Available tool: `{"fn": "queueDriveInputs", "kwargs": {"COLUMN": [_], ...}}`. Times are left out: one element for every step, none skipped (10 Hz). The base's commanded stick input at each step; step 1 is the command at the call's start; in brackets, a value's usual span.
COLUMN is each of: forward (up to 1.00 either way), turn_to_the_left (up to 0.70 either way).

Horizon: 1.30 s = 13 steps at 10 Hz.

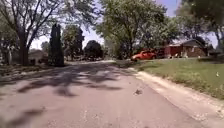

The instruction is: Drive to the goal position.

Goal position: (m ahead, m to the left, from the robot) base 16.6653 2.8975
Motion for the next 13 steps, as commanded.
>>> {"fn": "queueDriveInputs", "kwargs": {"forward": [0.5, 0.5, 0.5, 0.5, 0.5, 0.5, 0.5, 0.5, 0.5, 0.5, 0.5, 0.5, 0.5], "turn_to_the_left": [0.0, 0.0, 0.0, 0.0, 0.0, 0.0, 0.0, 0.0, 0.0, 0.0, 0.0, 0.0, 0.0]}}
